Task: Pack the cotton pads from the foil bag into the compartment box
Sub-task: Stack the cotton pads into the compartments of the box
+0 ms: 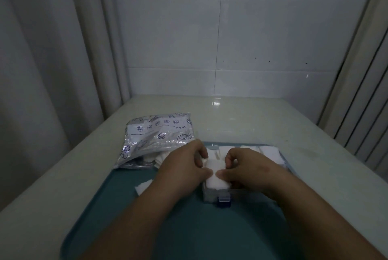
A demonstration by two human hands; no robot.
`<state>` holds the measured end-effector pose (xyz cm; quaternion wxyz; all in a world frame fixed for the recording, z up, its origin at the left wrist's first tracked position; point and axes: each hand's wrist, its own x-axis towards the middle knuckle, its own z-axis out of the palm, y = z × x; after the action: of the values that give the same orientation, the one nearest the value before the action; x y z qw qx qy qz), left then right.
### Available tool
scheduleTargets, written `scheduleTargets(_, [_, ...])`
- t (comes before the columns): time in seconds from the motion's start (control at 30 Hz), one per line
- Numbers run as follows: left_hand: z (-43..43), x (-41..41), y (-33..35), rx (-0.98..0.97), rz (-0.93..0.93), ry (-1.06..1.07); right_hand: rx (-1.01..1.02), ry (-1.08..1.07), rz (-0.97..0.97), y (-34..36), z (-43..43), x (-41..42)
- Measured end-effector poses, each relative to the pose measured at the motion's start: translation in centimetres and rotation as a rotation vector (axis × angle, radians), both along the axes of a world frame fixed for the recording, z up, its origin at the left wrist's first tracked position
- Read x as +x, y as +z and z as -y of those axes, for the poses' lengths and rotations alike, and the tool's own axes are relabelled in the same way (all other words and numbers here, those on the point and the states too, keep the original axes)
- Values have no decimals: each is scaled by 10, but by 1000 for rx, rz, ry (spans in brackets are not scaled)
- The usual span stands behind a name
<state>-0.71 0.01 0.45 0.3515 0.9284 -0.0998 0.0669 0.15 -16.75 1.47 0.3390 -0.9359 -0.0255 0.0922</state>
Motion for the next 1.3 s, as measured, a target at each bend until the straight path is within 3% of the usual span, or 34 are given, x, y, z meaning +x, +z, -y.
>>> scheduleTargets(0.2, [2,-1,1,77,29,-9,-25,44,54,0,3,0])
scheduleTargets(0.5, [-3,-2,2,103,28,-25,288,30,-116,3,10,-3])
scheduleTargets(0.93, [-8,0,4,98,-51,-53,393,51,-166,7,12,-5])
scheduleTargets(1.3, [-6,2,-2,184,-74,-99,153,60,-69,0,9,1])
